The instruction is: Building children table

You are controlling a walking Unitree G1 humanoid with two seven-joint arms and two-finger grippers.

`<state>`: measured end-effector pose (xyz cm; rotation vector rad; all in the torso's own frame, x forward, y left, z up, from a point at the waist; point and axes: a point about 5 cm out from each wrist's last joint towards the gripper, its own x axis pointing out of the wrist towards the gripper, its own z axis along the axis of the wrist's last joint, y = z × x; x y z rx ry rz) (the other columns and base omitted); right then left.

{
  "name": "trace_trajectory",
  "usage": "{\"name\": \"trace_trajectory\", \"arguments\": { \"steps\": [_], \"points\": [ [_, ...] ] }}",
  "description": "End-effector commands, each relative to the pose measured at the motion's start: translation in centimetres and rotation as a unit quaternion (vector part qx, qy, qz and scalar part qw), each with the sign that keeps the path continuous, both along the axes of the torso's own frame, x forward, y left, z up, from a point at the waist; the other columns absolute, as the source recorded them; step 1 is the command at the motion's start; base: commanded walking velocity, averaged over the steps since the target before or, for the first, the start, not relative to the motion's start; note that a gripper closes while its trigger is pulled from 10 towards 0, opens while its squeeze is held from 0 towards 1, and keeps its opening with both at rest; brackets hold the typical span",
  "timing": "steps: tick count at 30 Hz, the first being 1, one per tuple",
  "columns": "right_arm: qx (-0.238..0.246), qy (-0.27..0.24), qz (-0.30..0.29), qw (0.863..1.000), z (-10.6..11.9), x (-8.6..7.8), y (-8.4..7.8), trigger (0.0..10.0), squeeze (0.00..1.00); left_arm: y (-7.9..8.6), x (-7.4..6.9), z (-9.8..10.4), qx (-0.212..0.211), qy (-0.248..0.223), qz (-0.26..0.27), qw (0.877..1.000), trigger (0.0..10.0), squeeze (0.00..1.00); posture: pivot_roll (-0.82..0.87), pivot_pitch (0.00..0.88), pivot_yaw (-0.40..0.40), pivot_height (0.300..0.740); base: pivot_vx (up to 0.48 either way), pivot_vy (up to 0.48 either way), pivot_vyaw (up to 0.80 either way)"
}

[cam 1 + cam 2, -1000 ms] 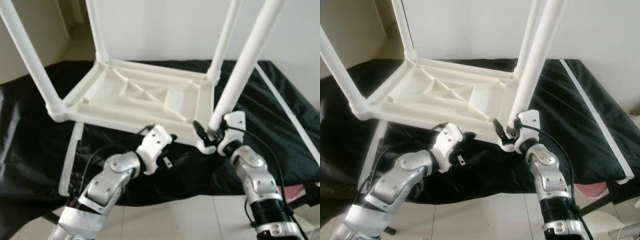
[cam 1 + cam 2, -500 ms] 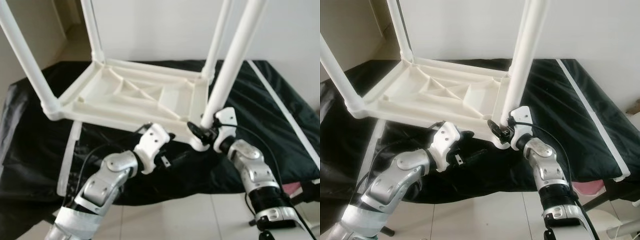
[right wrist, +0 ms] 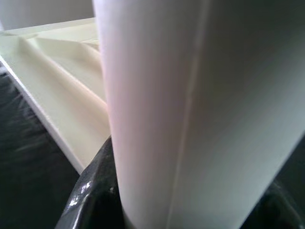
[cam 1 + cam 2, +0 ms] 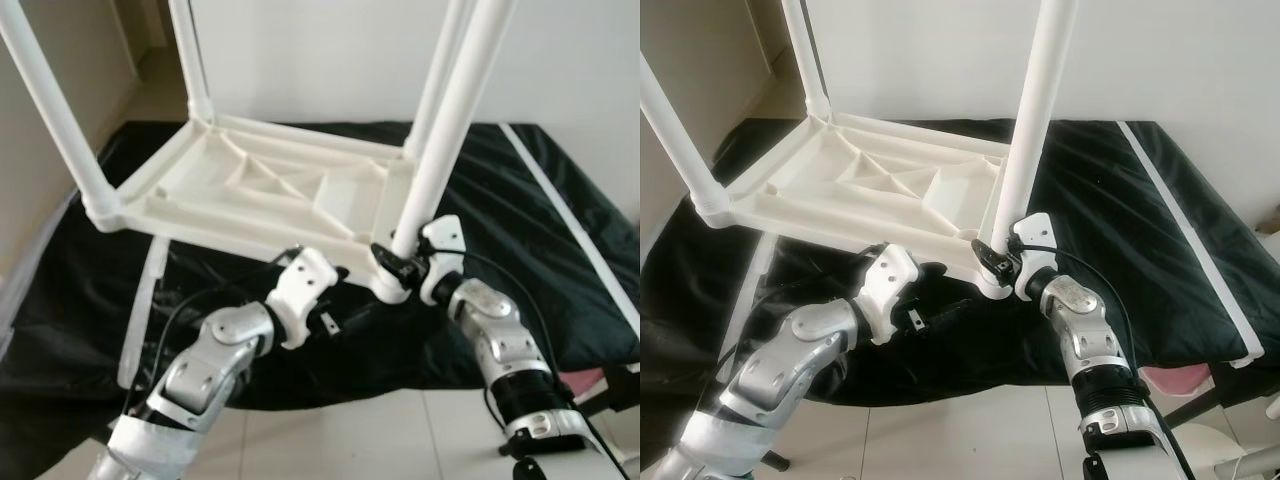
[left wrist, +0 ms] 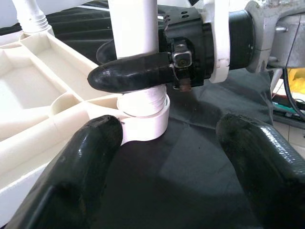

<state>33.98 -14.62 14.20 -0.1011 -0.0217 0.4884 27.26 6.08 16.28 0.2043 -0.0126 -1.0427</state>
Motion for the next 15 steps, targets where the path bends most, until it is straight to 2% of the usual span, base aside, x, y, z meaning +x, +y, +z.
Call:
{"name": "trace_trajectory", "arguments": {
  "steps": [1, 4, 6, 8, 9, 11, 12, 13, 14, 15],
  "points": [
    [-0.022, 0.042, -0.032, 0.998, -1.8, -0.3, -0.1, 10.0, 0.00, 0.1, -0.3, -0.1, 0.002, 0.007, -0.016, 1.000, 10.0, 0.00, 0.04, 0.039, -0.053, 0.740, 0.000, 0.000, 0.00],
    [-0.004, 0.080, -0.110, 0.991, -2.8, -0.6, 0.4, 10.0, 0.00, 0.1, -0.5, -0.3, 0.000, 0.010, -0.016, 1.000, 10.0, 0.00, 0.04, 0.043, -0.053, 0.740, 0.000, 0.000, 0.00],
    [-0.004, 0.080, -0.110, 0.991, -2.8, -0.6, 0.4, 10.0, 0.00, 0.1, -0.5, -0.3, 0.000, 0.010, -0.016, 1.000, 10.0, 0.00, 0.04, 0.043, -0.053, 0.740, 0.000, 0.000, 0.00],
    [0.012, 0.088, -0.147, 0.985, -3.2, -1.3, 1.5, 10.0, 0.00, -0.1, -0.7, -0.2, -0.002, 0.012, -0.019, 1.000, 10.0, 0.00, 0.04, 0.047, -0.048, 0.740, 0.000, 0.000, 0.00],
    [0.012, 0.088, -0.147, 0.985, -3.2, -1.3, 1.5, 10.0, 0.00, -0.1, -0.7, -0.2, -0.002, 0.012, -0.019, 1.000, 10.0, 0.00, 0.04, 0.047, -0.048, 0.740, 0.000, 0.000, 0.00],
    [0.039, 0.093, -0.202, 0.974, -3.5, -2.0, 2.4, 10.0, 0.00, -0.4, -0.8, -0.1, -0.005, 0.013, -0.022, 1.000, 10.0, 0.00, 0.05, 0.045, -0.049, 0.740, 0.000, 0.000, 0.00],
    [0.039, 0.093, -0.202, 0.974, -3.5, -2.0, 2.4, 10.0, 0.00, -0.4, -0.8, -0.1, -0.005, 0.013, -0.022, 1.000, 10.0, 0.00, 0.05, 0.045, -0.049, 0.740, 0.000, 0.000, 0.00],
    [0.065, 0.106, -0.252, 0.960, -3.8, -2.3, 2.8, 10.0, 0.00, -0.6, -1.0, -0.1, -0.006, 0.012, -0.023, 1.000, 10.0, 0.00, 0.05, 0.043, -0.049, 0.740, 0.000, 0.000, 0.00],
    [0.077, 0.114, -0.268, 0.954, -3.9, -2.4, 3.0, 10.0, 0.00, -0.6, -1.0, -0.1, -0.007, 0.012, -0.023, 1.000, 10.0, 0.00, 0.05, 0.043, -0.049, 0.740, 0.000, 0.000, 0.00],
    [0.077, 0.114, -0.268, 0.954, -3.9, -2.4, 3.0, 10.0, 0.00, -0.6, -1.0, -0.1, -0.007, 0.012, -0.023, 1.000, 10.0, 0.00, 0.05, 0.043, -0.049, 0.740, 0.000, 0.000, 0.00]
  ]
}}
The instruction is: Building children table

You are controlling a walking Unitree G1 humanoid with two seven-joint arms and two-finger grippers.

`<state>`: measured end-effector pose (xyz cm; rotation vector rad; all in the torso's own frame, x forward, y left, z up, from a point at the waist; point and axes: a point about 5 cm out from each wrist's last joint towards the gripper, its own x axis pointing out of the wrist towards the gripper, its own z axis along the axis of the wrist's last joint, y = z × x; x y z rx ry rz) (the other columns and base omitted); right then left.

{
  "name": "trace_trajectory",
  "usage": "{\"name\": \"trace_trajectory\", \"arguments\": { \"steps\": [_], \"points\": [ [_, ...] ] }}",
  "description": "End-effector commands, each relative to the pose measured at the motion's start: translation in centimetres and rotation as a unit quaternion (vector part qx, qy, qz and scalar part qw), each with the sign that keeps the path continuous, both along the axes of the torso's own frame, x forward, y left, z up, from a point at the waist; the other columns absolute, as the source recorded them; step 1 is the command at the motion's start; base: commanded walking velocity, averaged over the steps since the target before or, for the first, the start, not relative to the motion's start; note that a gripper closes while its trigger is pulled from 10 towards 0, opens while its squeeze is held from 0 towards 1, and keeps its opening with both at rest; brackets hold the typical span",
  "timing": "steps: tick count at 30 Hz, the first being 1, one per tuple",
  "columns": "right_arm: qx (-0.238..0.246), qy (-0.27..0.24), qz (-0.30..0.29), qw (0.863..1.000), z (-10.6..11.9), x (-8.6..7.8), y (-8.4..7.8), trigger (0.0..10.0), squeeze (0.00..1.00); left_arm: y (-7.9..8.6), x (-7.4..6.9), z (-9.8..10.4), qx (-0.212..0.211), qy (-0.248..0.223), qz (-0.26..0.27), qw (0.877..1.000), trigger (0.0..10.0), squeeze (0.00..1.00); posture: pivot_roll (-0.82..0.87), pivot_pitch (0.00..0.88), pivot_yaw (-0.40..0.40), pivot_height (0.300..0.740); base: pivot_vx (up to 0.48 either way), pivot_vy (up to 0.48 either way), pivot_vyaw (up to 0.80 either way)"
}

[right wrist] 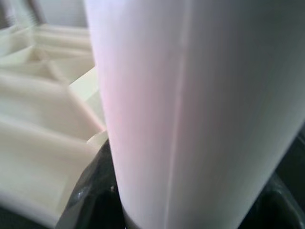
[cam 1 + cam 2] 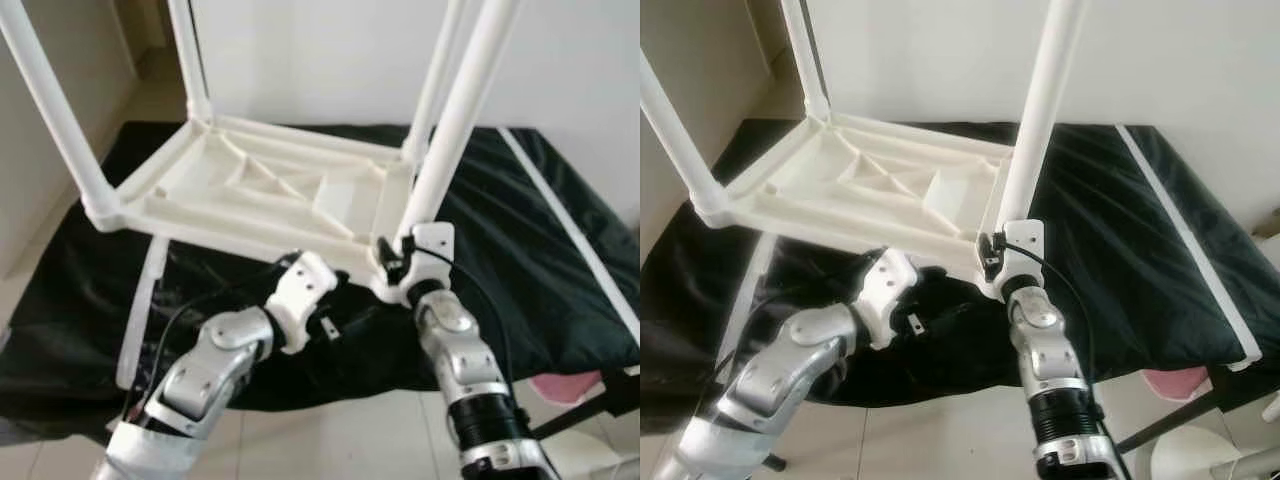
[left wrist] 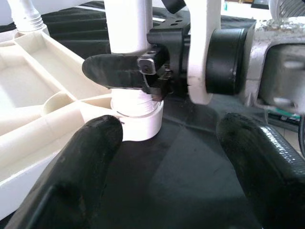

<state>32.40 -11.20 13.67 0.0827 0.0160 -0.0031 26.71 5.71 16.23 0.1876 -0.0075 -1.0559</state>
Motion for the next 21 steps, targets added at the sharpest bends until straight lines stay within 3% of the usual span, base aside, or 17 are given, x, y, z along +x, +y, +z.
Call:
{"name": "trace_trajectory", "arguments": {
  "steps": [1, 21],
  "points": [
    [0.016, 0.083, -0.017, 0.996, -3.1, -0.8, 0.1, 10.0, 0.00, -0.1, -0.4, 0.0, -0.002, 0.006, -0.016, 1.000, 10.0, 0.00, 0.06, 0.042, -0.045, 0.740, 0.000, 0.000, 0.00],
    [0.008, 0.073, -0.030, 0.997, -2.1, -1.0, 0.5, 10.0, 0.00, 0.2, -0.7, -0.1, 0.002, 0.008, -0.014, 1.000, 10.0, 0.00, 0.07, 0.038, -0.045, 0.740, 0.000, 0.000, 0.00]
  ]
}}
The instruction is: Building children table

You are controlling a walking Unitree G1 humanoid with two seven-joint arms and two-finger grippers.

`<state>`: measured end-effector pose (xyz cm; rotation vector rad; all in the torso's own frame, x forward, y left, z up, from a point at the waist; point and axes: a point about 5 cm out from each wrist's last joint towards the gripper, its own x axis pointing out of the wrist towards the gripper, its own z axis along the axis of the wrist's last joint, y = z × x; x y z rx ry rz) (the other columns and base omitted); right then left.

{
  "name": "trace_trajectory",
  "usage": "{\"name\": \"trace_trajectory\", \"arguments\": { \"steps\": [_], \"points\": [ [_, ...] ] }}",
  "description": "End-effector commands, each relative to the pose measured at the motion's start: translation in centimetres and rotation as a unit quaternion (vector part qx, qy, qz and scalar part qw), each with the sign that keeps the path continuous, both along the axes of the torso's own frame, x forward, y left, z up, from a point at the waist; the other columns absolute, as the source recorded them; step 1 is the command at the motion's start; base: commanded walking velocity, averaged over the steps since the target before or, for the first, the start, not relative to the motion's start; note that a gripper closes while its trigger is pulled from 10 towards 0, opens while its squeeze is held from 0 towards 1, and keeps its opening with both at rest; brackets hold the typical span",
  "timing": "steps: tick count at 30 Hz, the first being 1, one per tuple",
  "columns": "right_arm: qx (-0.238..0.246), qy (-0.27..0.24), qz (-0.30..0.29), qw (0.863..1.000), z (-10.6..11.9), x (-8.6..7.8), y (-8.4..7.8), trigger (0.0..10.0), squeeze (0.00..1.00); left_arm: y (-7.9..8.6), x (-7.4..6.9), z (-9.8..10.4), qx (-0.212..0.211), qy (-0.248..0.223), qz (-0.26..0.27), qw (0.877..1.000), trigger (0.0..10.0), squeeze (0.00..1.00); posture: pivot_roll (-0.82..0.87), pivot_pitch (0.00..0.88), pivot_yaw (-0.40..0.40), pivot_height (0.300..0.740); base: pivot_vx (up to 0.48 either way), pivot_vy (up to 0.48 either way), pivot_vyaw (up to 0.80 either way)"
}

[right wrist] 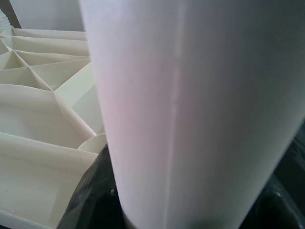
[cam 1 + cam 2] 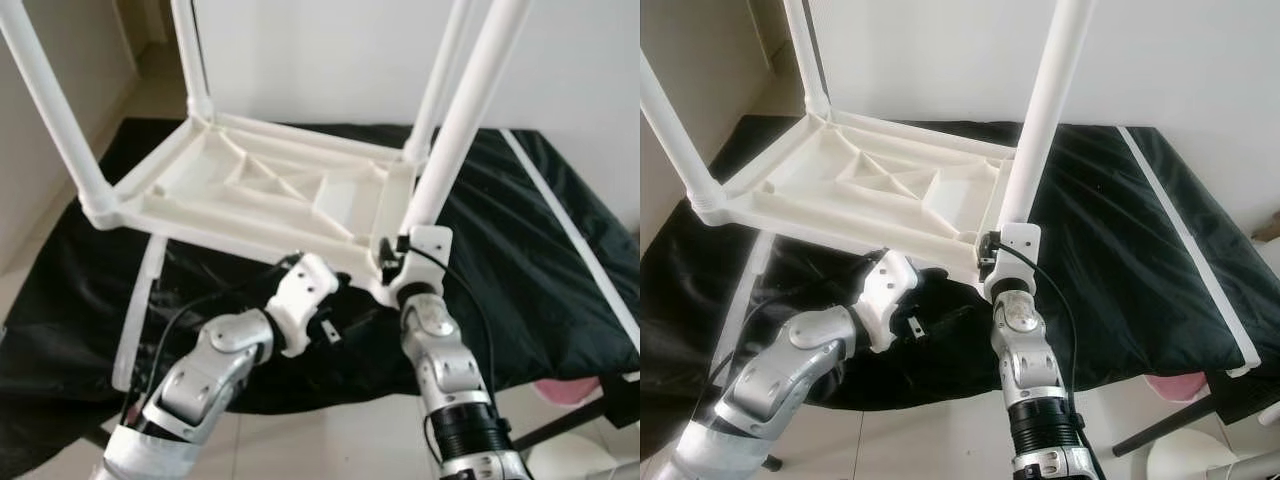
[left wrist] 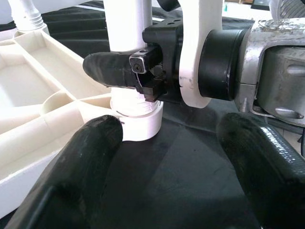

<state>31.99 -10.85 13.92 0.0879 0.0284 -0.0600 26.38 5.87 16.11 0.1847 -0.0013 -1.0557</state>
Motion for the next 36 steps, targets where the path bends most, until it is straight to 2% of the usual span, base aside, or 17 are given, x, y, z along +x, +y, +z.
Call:
{"name": "trace_trajectory", "arguments": {
  "steps": [1, 36],
  "points": [
    [0.008, 0.066, -0.002, 0.998, -2.36, -0.59, 0.15, 10.0, 0.00, 0.03, -0.33, -0.02, 0.002, 0.005, -0.014, 1.000, 10.0, 0.00, 0.07, 0.038, -0.046, 0.740, 0.000, 0.000, 0.00],
    [0.008, 0.047, 0.004, 0.999, -1.62, -0.37, 0.45, 10.0, 0.00, 0.20, -0.22, 0.10, 0.005, 0.003, -0.014, 1.000, 10.0, 0.00, 0.07, 0.026, -0.049, 0.740, 0.000, 0.000, 0.00]
  ]
}}
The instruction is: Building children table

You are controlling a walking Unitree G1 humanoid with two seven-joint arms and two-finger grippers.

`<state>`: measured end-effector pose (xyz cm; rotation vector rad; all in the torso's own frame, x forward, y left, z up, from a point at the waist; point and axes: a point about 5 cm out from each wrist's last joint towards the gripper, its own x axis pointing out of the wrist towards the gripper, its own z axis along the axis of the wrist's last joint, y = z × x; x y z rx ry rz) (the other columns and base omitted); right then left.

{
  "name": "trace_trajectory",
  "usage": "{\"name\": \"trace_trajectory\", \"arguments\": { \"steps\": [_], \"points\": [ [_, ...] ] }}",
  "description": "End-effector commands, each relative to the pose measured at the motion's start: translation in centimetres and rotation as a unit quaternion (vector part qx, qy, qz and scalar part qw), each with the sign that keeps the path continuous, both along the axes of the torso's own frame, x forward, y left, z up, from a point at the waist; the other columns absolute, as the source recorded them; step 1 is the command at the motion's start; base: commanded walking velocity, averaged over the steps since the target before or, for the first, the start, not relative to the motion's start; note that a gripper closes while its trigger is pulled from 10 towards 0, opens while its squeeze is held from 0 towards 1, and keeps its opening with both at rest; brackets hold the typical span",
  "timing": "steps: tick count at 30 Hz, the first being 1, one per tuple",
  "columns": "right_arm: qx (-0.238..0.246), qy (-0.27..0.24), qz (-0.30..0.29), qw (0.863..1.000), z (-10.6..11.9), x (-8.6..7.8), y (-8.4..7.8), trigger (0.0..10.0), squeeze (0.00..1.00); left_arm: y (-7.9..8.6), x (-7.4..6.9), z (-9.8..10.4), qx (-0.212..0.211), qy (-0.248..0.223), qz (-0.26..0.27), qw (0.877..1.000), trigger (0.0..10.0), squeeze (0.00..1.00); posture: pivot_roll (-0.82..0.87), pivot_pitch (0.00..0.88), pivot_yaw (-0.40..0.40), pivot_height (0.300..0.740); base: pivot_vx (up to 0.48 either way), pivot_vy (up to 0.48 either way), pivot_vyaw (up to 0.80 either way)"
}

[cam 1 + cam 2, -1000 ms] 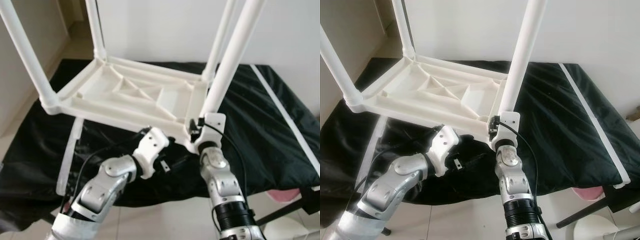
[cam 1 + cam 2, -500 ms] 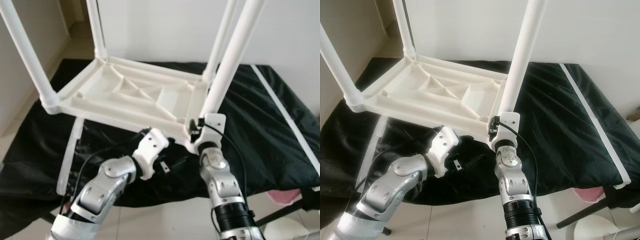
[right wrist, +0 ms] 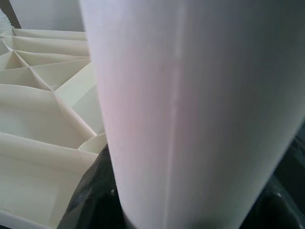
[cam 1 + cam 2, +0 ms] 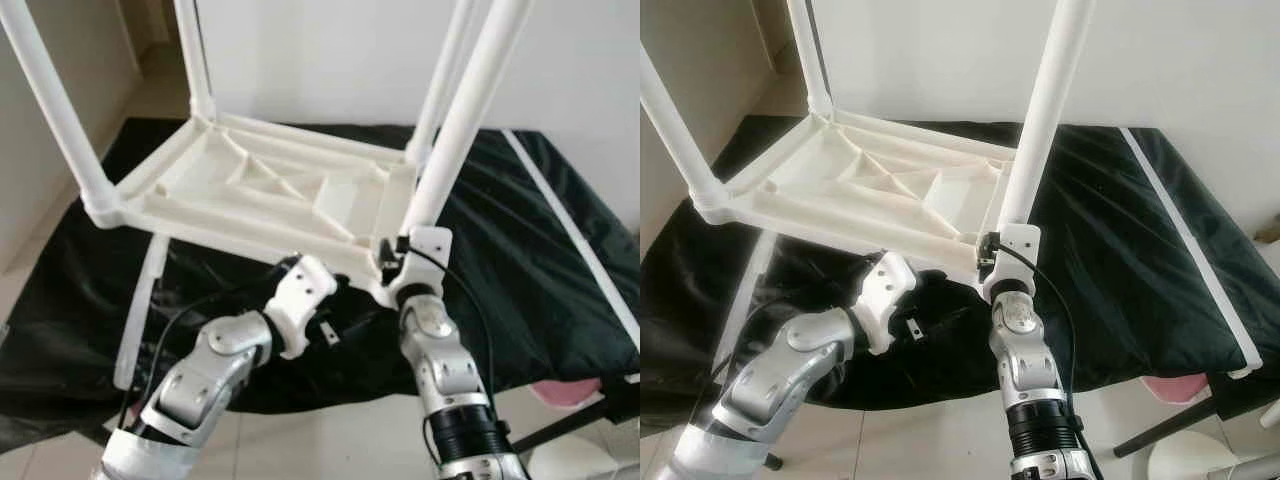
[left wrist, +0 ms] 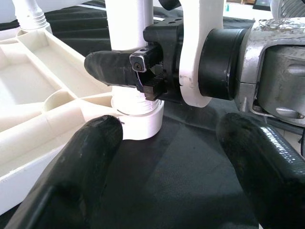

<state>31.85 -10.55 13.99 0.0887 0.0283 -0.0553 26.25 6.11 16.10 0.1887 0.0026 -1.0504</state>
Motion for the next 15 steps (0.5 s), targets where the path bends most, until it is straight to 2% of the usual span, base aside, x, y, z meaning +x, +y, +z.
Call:
{"name": "trace_trajectory", "arguments": {
  "steps": [1, 14, 15],
  "points": [
    [0.007, 0.046, 0.002, 0.999, -1.64, -0.20, 0.12, 10.0, 0.00, -0.05, -0.05, 0.13, 0.002, 0.002, -0.016, 1.000, 10.0, 0.00, 0.07, 0.026, -0.050, 0.740, 0.000, 0.000, 0.00],
    [0.011, 0.029, -0.001, 1.000, -1.04, -0.27, -0.10, 10.0, 0.00, -0.12, -0.22, 0.17, -0.001, 0.003, -0.014, 1.000, 10.0, 0.00, 0.07, 0.035, -0.057, 0.740, 0.000, 0.000, 0.00],
    [0.012, 0.024, 0.003, 1.000, -0.92, -0.28, -0.13, 10.0, 1.00, -0.16, -0.20, 0.21, -0.002, 0.002, -0.014, 1.000, 10.0, 0.00, 0.07, 0.036, -0.063, 0.740, 0.000, 0.000, 0.00]
  ]
}}
